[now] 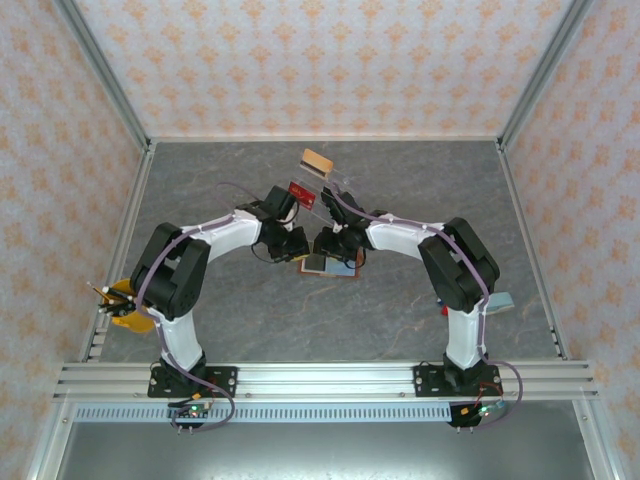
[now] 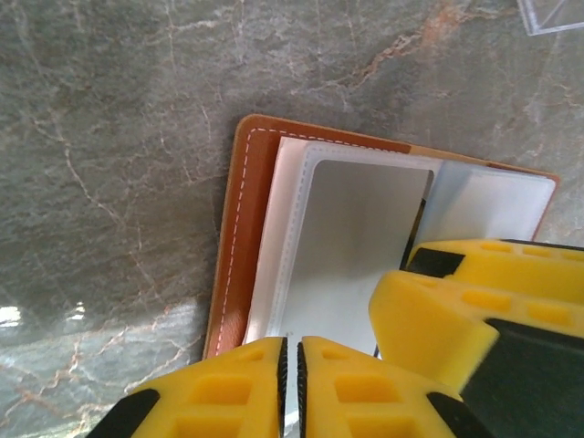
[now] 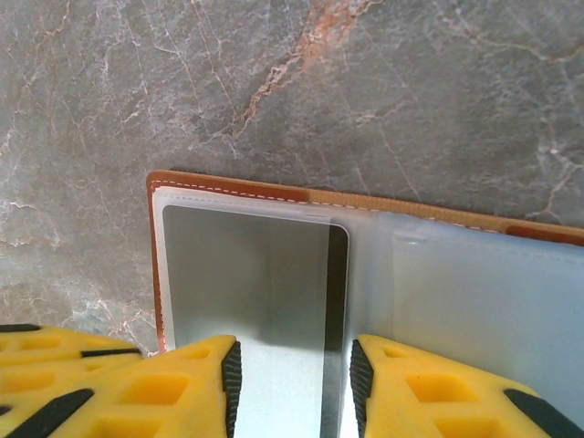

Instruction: Take the credit cards out of the card holder

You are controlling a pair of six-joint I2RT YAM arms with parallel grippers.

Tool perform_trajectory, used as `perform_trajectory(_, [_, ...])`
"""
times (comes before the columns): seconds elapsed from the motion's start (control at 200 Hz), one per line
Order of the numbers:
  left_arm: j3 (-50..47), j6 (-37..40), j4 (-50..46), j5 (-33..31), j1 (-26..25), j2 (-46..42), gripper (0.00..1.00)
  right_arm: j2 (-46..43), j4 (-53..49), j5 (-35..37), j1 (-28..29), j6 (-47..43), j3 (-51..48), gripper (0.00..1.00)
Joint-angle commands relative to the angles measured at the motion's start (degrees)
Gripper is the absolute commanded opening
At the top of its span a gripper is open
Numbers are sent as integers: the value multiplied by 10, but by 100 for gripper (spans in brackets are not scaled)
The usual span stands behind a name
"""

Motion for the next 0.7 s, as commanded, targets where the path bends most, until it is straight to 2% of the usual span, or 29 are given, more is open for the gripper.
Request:
perform_trajectory(0.0, [16, 5, 2, -3, 0, 12, 13, 10, 4, -7, -5, 9, -17, 38])
perform_trajectory(0.47, [-5, 11, -4, -26, 0, 34, 7, 8, 24, -29, -12, 12, -30, 36])
perform_trajectory(0.696, [-29, 11, 6, -27, 7, 34, 5, 4, 63, -73, -15, 10, -42, 34])
